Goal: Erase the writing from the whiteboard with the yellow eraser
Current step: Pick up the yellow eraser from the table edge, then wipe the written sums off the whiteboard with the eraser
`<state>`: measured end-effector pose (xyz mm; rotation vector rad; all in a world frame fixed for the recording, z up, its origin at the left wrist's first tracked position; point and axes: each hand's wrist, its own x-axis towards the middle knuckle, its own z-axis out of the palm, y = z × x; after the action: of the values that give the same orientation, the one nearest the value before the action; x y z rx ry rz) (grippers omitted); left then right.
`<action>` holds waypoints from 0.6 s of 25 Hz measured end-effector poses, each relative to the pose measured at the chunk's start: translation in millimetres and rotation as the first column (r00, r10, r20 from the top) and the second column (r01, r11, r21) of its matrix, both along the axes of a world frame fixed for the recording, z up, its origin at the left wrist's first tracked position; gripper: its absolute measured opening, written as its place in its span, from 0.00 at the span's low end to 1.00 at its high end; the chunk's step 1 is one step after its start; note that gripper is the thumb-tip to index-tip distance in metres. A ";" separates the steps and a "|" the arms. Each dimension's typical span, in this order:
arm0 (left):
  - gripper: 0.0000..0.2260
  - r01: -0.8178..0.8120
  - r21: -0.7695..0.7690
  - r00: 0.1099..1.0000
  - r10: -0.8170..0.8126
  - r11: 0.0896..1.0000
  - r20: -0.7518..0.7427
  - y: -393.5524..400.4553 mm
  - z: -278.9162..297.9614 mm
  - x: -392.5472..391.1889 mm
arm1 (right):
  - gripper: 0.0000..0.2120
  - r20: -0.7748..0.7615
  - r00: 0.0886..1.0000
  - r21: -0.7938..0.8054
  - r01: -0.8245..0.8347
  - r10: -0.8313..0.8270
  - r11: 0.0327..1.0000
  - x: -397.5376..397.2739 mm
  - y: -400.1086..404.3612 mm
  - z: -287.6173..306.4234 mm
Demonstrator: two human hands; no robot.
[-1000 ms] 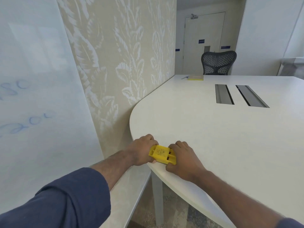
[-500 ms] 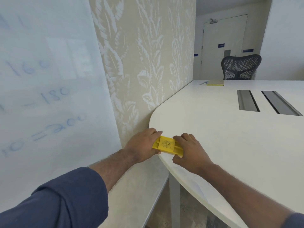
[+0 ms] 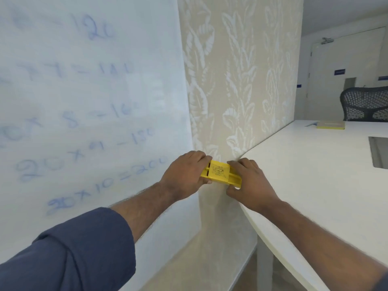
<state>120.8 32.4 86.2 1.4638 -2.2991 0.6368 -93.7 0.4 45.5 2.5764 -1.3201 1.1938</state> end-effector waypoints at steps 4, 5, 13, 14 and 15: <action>0.26 -0.070 -0.084 0.997 0.073 0.994 0.025 23.8 26.3 31.2 | 0.31 0.016 0.995 -0.071 -0.095 0.097 0.993 33.5 4.1 28.1; 0.26 -0.089 -0.109 0.995 0.093 0.990 0.033 30.1 32.3 38.1 | 0.31 0.018 0.993 -0.091 -0.117 0.119 0.989 41.5 5.1 35.4; 0.26 -0.259 -0.265 0.959 0.279 0.929 0.042 91.3 75.6 95.0 | 0.30 0.038 0.953 -0.220 -0.286 0.301 0.933 119.1 24.3 86.0; 0.26 -0.280 -0.277 0.952 0.302 0.919 0.041 100.7 80.5 102.5 | 0.30 0.032 0.945 -0.238 -0.309 0.325 0.921 129.1 28.3 92.0; 0.26 -0.304 -0.292 0.943 0.329 0.907 0.041 110.8 85.6 110.6 | 0.30 0.022 0.936 -0.260 -0.333 0.350 0.907 139.6 32.8 98.9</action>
<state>231.5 143.2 171.8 1.7072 -1.9394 1.0936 45.9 33.2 144.5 2.6630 -0.6764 1.4022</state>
